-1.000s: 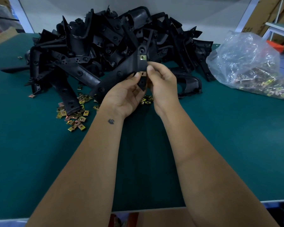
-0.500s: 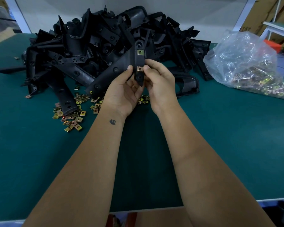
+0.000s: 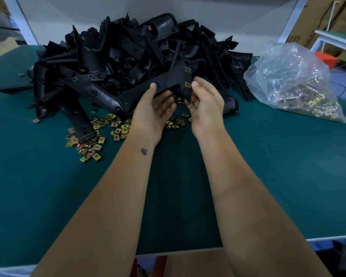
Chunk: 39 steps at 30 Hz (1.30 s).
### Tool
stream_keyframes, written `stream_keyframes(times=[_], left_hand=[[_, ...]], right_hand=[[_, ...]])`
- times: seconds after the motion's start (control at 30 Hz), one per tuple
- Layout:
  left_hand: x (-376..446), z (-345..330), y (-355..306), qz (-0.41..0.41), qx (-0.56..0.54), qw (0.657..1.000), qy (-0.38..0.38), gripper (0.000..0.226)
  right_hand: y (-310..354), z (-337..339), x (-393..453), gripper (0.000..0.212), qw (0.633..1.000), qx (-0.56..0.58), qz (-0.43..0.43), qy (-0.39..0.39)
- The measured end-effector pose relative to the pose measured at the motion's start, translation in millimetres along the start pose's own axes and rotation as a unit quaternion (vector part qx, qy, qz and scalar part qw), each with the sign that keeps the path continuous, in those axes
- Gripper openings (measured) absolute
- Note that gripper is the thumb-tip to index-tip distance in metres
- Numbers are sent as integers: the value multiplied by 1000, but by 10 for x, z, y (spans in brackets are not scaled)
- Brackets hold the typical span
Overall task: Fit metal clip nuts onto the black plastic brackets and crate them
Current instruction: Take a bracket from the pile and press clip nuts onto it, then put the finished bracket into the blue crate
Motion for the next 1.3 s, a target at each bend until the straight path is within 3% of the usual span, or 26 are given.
stream_keyframes(times=[0.23, 0.4, 0.5, 0.6, 0.83, 1.0, 1.13, 1.23, 1.3], left_hand=[[-161, -39, -5, -104, 153, 980, -79, 15], [-379, -230, 202, -99, 117, 985, -79, 12], [-522, -438, 374, -97, 105, 988, -64, 8], [-729, -741, 540, -109, 109, 987, -53, 4], [-1367, -1677, 1328, -58, 134, 985, 96, 17], [-2039, -2175, 2306, 34, 171, 969, 177, 17], [-2478, -2322, 3068, 144, 233, 929, 250, 17], [-2684, -2258, 3447, 145, 299, 892, 306, 7], [-2753, -2098, 3702, 157, 337, 868, 329, 14]], right_hand=[[-135, 23, -255, 16, 999, -21, -33, -25], [11, 252, -453, 27, 996, 22, -22, -80], [245, 500, -546, 8, 994, 30, 10, -104], [528, 809, -634, 10, 990, 24, 37, -131], [1312, 1843, -1015, 16, 964, 87, 116, -225], [1780, 2914, -1588, 14, 917, 72, 168, -355], [1911, 3713, -2142, 18, 866, 109, 199, -447], [1917, 4250, -2629, 20, 823, 87, 204, -523], [1886, 4529, -2949, 18, 804, 50, 189, -562]])
Point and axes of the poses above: each hand's wrist, its own x-axis towards the middle knuckle, its own z-axis out of the back of the hand, y = z × x, the point moved 10 cm from there along x, towards the middle knuckle, and after that the axes turned 3 degrees about z, right-handed, at the moved point
